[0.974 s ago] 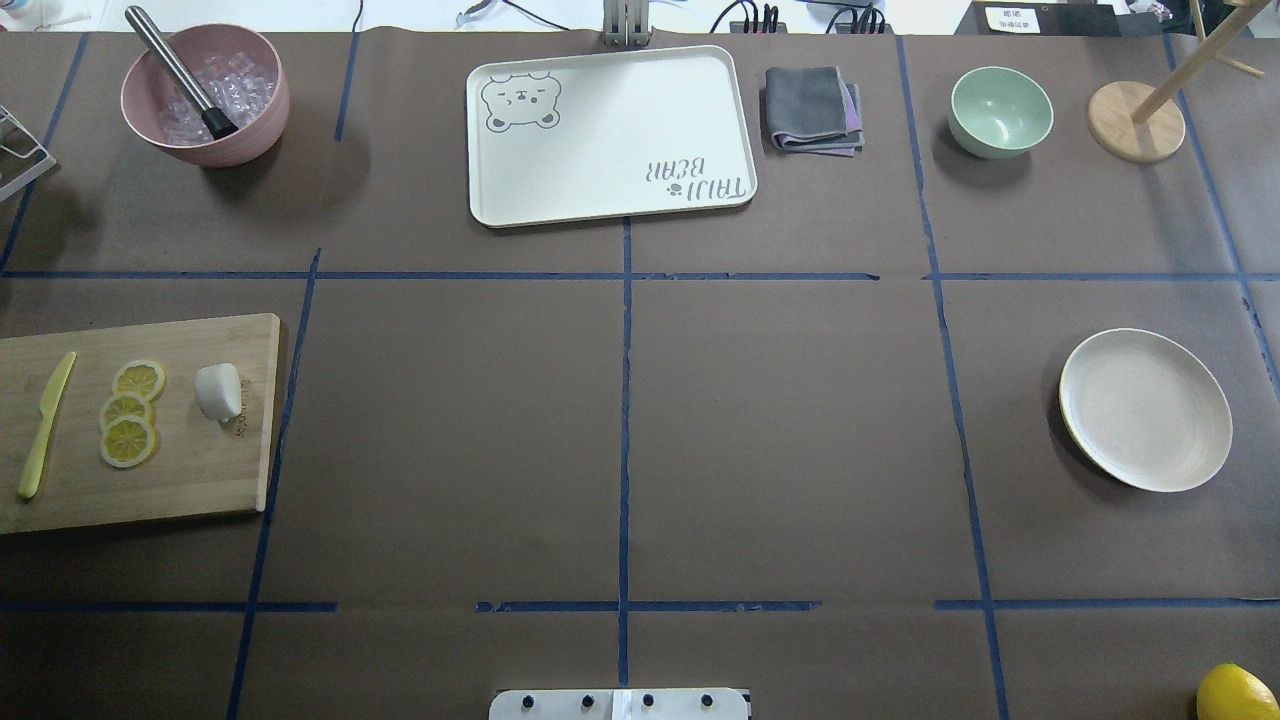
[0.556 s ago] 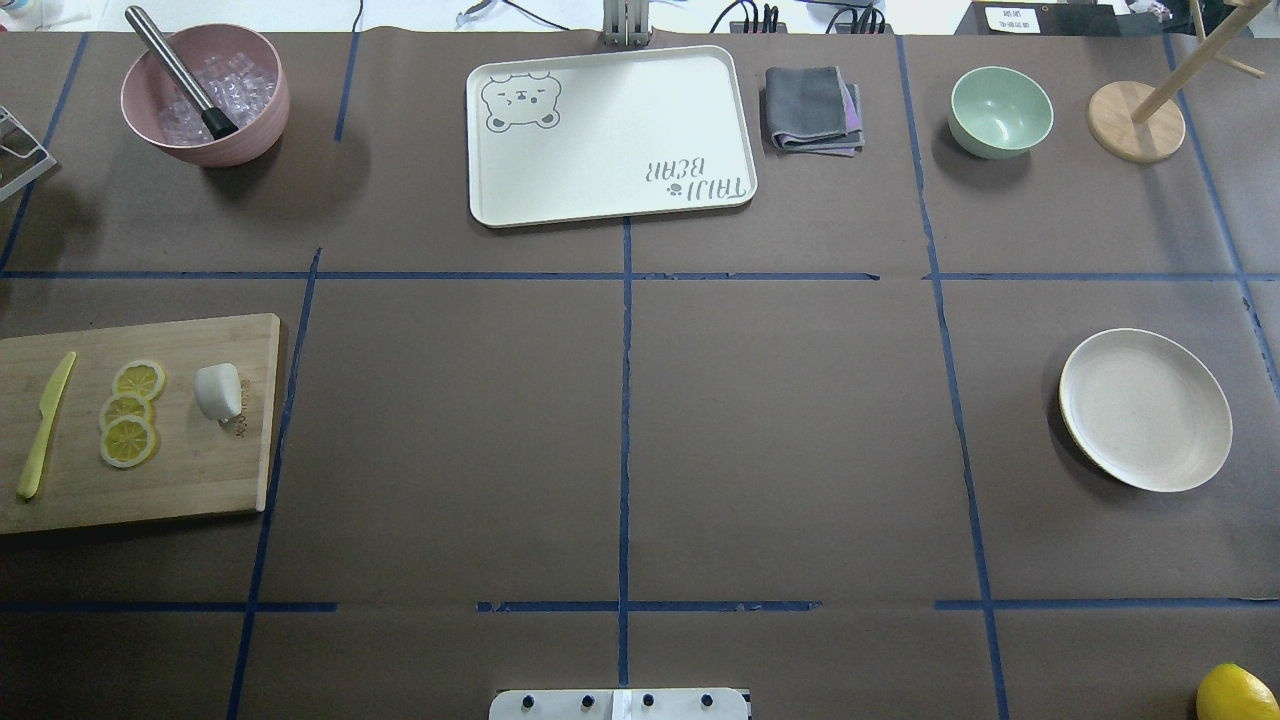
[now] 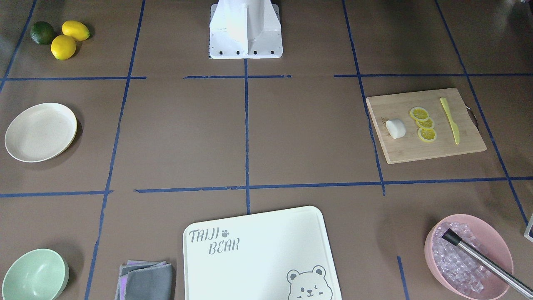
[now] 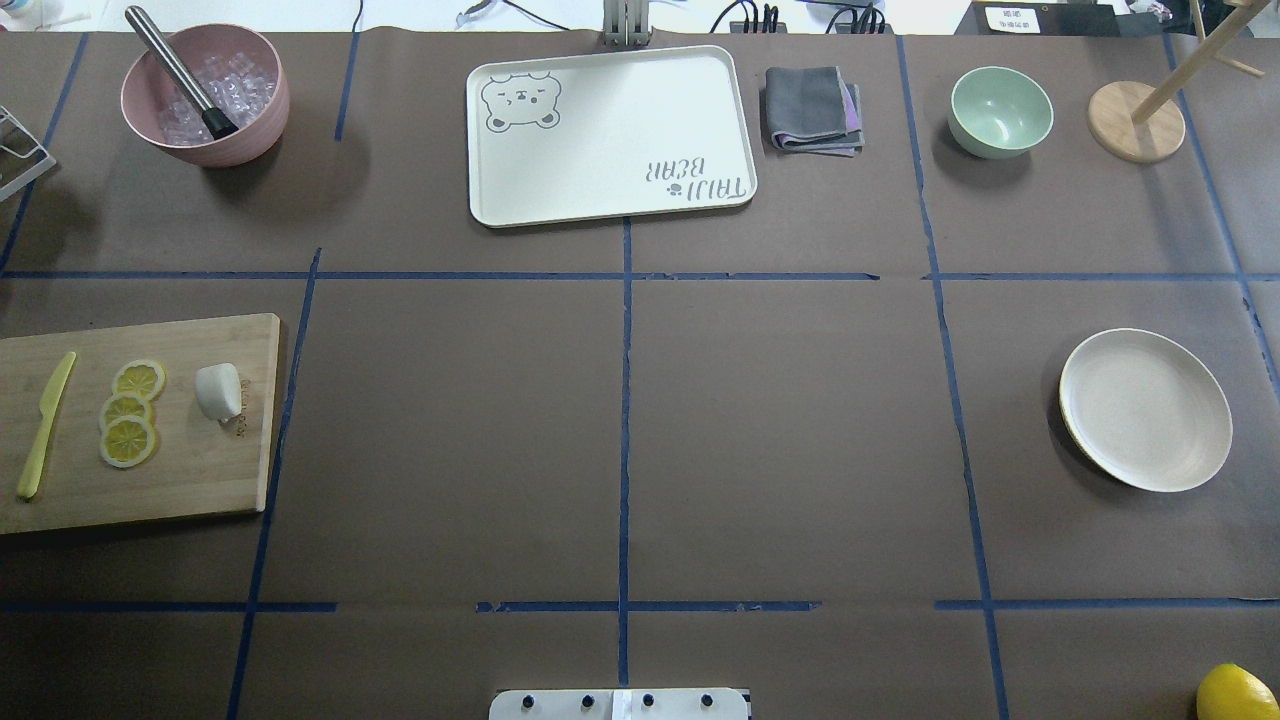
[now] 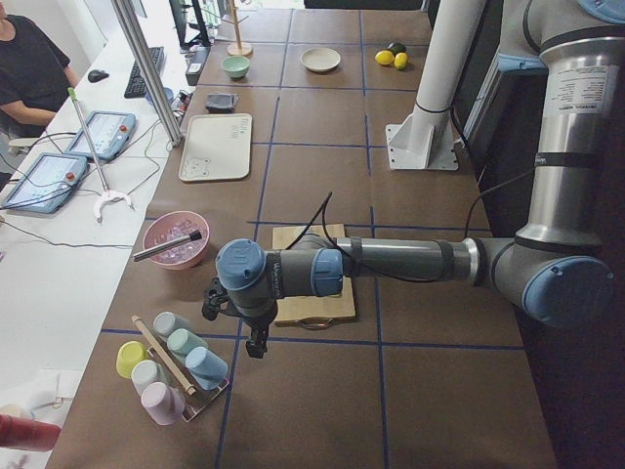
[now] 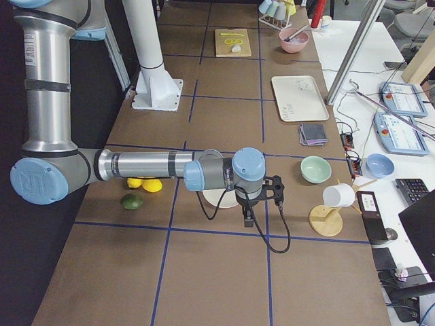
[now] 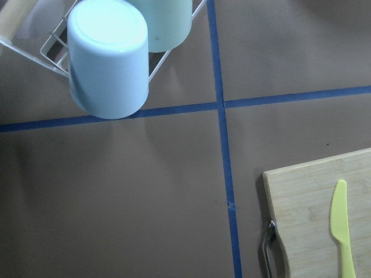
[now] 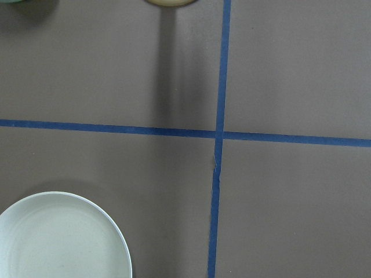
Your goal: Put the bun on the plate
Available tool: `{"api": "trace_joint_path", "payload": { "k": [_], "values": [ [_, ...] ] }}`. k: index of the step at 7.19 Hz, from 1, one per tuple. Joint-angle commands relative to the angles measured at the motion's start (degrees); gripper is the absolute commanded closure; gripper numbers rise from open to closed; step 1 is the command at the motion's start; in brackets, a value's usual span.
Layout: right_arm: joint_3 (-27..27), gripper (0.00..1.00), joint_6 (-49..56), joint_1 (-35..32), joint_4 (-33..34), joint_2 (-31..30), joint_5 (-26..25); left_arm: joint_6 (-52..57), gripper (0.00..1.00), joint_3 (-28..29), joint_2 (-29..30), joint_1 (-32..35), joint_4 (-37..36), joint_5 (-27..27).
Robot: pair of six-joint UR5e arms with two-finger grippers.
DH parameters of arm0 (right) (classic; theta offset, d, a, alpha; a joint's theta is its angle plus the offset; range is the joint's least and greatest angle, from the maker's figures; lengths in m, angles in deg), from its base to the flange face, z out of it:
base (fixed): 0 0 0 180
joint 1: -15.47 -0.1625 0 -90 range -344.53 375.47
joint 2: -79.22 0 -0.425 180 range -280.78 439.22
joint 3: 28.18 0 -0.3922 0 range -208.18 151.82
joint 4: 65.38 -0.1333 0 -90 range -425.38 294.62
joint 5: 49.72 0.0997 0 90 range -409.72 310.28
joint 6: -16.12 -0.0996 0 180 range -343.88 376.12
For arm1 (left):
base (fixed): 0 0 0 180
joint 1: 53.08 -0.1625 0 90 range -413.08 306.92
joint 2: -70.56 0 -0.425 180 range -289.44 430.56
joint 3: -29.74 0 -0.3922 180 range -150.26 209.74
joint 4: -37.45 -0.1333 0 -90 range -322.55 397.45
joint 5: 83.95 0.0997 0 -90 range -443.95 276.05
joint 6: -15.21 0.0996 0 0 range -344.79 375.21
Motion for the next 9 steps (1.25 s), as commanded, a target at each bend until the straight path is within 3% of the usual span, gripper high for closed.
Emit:
{"api": "trace_joint_path", "payload": {
  "k": [1,3,4,6,7,9],
  "values": [
    [0.05,0.0,-2.87,0.0,-0.07,-0.52,-0.57,0.0,0.0,-0.28,-0.15,0.02,0.01,0.0],
    [-0.21,0.0,-7.35,2.53,-0.24,-0.53,-0.39,0.0,0.0,-0.28,-0.23,0.02,0.01,0.0],
    [-0.3,0.0,-11.12,4.03,-4.07,-1.14,-0.39,0.0,0.0,-0.71,-0.32,0.02,0.01,0.0],
    [-0.04,0.0,-28.47,11.56,-21.78,-5.34,-3.18,0.0,0.0,-0.98,-0.32,-0.07,0.01,0.0],
    [0.14,0.0,-32.21,15.26,-27.08,-7.71,-5.64,0.0,0.0,-1.33,-0.32,-0.07,0.01,0.0],
    [0.58,0.0,-35.59,20.89,-28.54,-7.91,-8.02,0.0,0.0,-1.68,-0.41,-0.07,-0.08,0.0]
  ]
}}
